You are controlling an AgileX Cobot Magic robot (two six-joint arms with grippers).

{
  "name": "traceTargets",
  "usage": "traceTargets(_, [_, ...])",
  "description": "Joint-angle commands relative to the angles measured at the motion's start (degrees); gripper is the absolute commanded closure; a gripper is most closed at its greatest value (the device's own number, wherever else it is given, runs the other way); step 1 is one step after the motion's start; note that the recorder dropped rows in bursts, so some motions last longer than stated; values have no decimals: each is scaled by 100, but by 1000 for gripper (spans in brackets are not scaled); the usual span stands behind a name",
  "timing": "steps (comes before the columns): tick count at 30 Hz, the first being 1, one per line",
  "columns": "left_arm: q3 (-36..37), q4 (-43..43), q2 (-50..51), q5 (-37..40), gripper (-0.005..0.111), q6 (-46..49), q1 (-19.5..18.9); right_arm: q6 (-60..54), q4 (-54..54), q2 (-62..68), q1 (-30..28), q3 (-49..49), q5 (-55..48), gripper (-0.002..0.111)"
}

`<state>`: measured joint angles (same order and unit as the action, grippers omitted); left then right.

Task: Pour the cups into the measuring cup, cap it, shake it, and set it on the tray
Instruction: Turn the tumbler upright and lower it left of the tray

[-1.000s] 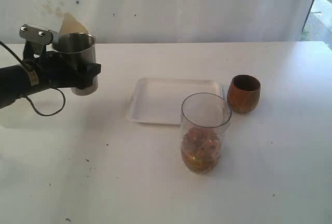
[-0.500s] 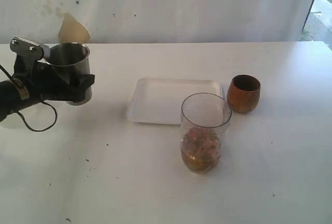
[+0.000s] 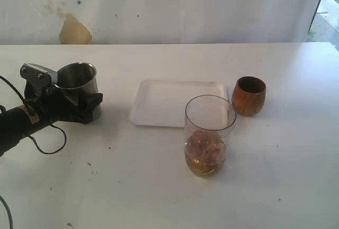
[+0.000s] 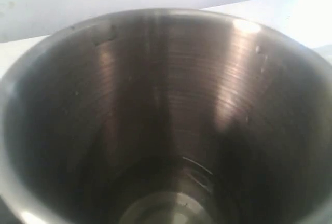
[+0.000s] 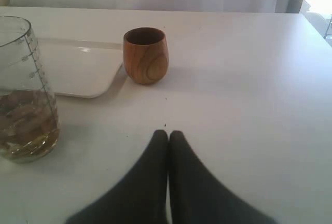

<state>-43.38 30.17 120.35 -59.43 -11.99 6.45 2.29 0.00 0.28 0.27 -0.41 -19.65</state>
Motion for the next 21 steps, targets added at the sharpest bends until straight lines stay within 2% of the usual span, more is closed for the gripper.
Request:
traceTargets(1, [-6,-149,35,-338,106,45,4,12,0,-28,-27,41,5,108])
traceTargets(3, [-6,-149,35,-312,98,45,4,12,0,-28,-27,41,5,108])
traceTargets(5, [-6,-149,35,-312,82,45,4,12,0,-28,-27,41,5,108])
traceTargets(6, [-6,-149,35,-312,71,45,4,12,0,-28,-27,41,5,108])
traceTargets(9, [-6,-216,35,-312,26,45,4,12,0,-28,-27,41,5,108])
traceTargets(11, [-6,-290,35,-238,0,45,4,12,0,-28,-27,41,5,108])
traceTargets(21, [6,-243,-49,148,2,-17,4,12,0,-28,-27,41,5,108])
